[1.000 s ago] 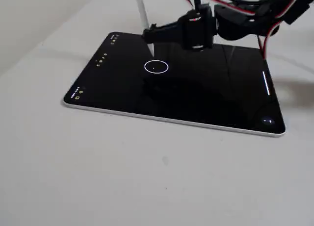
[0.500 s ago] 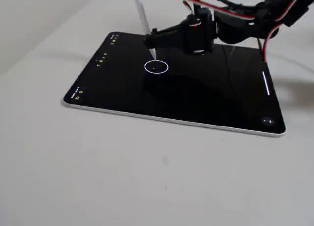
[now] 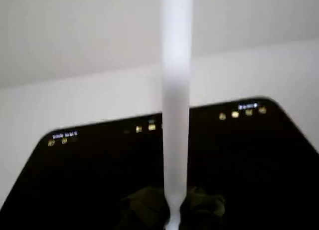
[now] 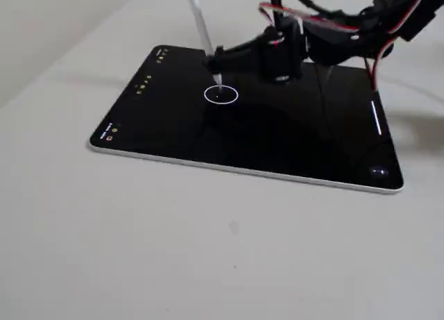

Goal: Draw 2 dots in a circle representing the eyes of a stickman

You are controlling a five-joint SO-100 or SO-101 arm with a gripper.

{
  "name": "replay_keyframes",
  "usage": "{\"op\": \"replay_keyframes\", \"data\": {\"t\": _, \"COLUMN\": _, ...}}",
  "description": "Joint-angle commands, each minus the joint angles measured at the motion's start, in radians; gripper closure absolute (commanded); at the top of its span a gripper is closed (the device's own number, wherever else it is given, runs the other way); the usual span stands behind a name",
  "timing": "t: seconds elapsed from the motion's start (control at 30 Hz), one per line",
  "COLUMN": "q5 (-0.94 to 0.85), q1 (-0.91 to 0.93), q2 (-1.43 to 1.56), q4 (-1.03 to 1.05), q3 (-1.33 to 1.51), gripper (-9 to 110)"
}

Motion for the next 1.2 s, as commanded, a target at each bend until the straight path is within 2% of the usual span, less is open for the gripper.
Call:
{"op": "replay_keyframes", "data": {"t": 0.0, "q5": -0.014, "q1": 0.009, "q2": 0.009, "q4": -0.008, "q3": -0.057, "gripper": 101}}
{"op": "replay_keyframes", "data": {"t": 0.9, "q5": -0.029, "q1": 0.008, "q2": 0.002, "q4": -0.017, "q3": -0.057, "gripper": 101}}
{"op": "replay_keyframes", "data": {"t": 1.03, "q5": 0.037, "q1": 0.014, "q2": 0.054, "q4": 0.002, "q3": -0.051, "gripper": 101}}
{"op": "replay_keyframes", "data": {"t": 1.17, "q5": 0.176, "q1": 0.038, "q2": 0.144, "q4": 0.071, "q3": -0.063, "gripper": 102}}
